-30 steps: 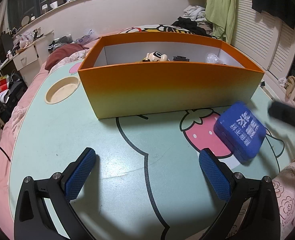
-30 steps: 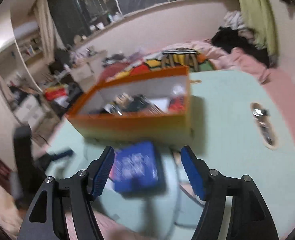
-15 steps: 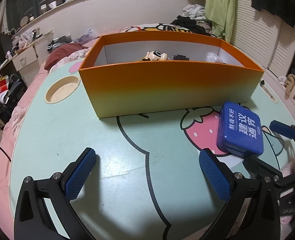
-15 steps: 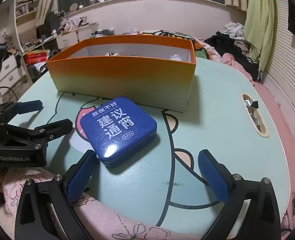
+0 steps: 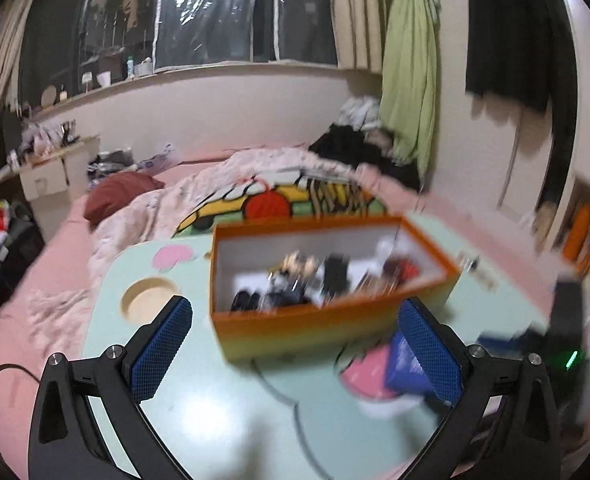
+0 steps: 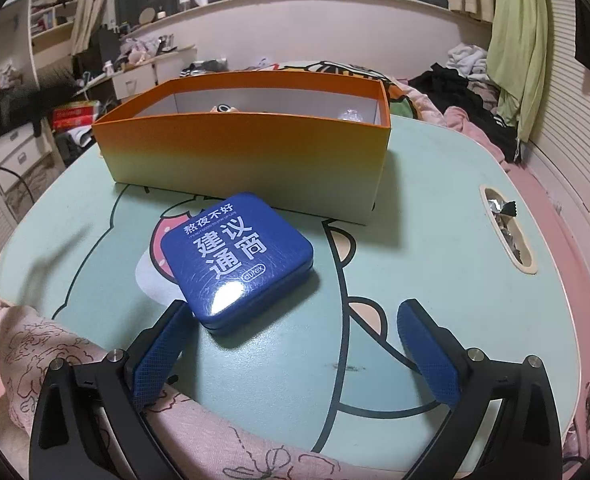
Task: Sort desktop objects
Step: 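Reach the left gripper into the box and grasp the black toy car, then carry the toy car out with the left gripper and place it beside the tin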
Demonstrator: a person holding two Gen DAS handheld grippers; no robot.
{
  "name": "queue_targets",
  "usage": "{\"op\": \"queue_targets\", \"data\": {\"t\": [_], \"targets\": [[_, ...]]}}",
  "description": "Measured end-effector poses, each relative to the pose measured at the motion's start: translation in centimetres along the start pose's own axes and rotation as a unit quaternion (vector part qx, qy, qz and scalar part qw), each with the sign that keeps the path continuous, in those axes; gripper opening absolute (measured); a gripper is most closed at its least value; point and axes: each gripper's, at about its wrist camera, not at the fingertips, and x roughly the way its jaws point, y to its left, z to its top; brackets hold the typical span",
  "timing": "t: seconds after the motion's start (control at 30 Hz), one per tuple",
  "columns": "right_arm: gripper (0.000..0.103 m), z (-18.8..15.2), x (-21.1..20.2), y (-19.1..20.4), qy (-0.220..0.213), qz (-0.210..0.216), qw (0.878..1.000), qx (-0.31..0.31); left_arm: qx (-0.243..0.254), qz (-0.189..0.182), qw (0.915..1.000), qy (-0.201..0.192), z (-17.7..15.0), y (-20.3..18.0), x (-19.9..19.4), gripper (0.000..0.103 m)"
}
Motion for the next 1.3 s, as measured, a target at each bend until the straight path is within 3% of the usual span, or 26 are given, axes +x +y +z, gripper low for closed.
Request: {"op": "queue_targets", "data": {"t": [0.07, 0.1, 0.2, 0.23, 0.33, 0.53, 0.57, 0.63, 0.67, 0.73, 0.77, 0.8, 0.9, 1.0, 1.07, 1.17, 1.3], "targets": [[0.102, 0.0, 0.0, 0.0, 0.000, 0.000, 1.000, 0.000, 0.007, -0.019, 0.9996, 0.017, 1.5, -0.1, 0.9, 0.102], [0.102, -0.1, -0.1, -0.1, 0.000, 0.000, 1.000, 0.000, 0.020, -0.024, 0.9991, 0.029, 2.0, -0.3, 1.4, 0.096], [0.102, -0.1, -0.1, -0.1, 0.000, -0.001, 1.000, 0.000, 0.050, -0.037, 0.9953, 0.075, 3.9, -1.3, 3.9, 0.053], [0.102, -0.1, -0.1, 0.0, 0.000, -0.001, 1.000, 0.001, 0.045, -0.046, 0.9935, 0.094, 4.6, -1.3, 4.9, 0.050], [0.102, -0.2, -0.2, 0.1, -0.001, -0.001, 1.000, 0.001, 0.008, -0.081, 0.9840, 0.159, 6.3, -0.9, 8.7, 0.050], [0.102, -0.3, -0.3, 0.1, -0.001, -0.002, 1.000, 0.001, 0.002, -0.080, 0.9645, 0.252, 6.2, -2.5, 14.3, 0.050], [0.102, -0.3, -0.3, 0.1, -0.001, -0.002, 1.000, 0.001, 0.008, -0.076, 0.9582, 0.276, 5.6, -3.1, 15.6, 0.050], [0.102, -0.3, -0.3, 0.2, -0.001, -0.003, 1.000, 0.002, 0.021, -0.055, 0.9524, 0.299, 4.7, -3.8, 17.1, 0.040], [0.102, -0.4, -0.4, 0.1, -0.001, -0.003, 1.000, 0.002, 0.031, -0.045, 0.9499, 0.308, 4.3, -4.1, 17.6, 0.039], [0.102, -0.3, -0.4, 0.2, -0.001, -0.003, 1.000, 0.002, 0.043, -0.030, 0.9456, 0.321, 3.7, -4.6, 18.6, 0.039], [0.102, -0.4, -0.4, 0.2, -0.001, -0.003, 1.000, 0.002, 0.041, -0.027, 0.9487, 0.312, 3.5, -4.6, 18.9, 0.039], [0.102, -0.4, -0.6, 0.1, -0.002, -0.003, 1.000, 0.002, 0.047, -0.020, 0.9410, 0.335, 3.1, -4.7, 19.6, 0.035], [0.102, -0.5, -0.5, 0.3, -0.001, -0.003, 1.000, 0.003, 0.074, -0.014, 0.9436, 0.322, 2.8, -5.0, 19.7, 0.030], [0.102, -0.5, -0.5, 0.3, -0.001, -0.004, 1.000, 0.003, 0.045, -0.034, 0.9512, 0.303, 3.3, -3.9, 18.7, 0.029], [0.102, -0.6, -0.7, 0.2, -0.001, -0.004, 1.000, 0.003, 0.026, -0.052, 0.9682, 0.243, 4.5, -3.0, 16.4, 0.029], [0.102, -0.6, -0.6, 0.3, -0.002, -0.005, 1.000, 0.004, 0.006, -0.086, 0.9824, 0.166, 6.0, -2.2, 11.2, 0.029], [0.102, -0.6, -0.7, 0.3, -0.002, -0.005, 1.000, 0.004, 0.000, -0.126, 0.9868, 0.102, 5.6, -1.3, 4.5, 0.029]]}}
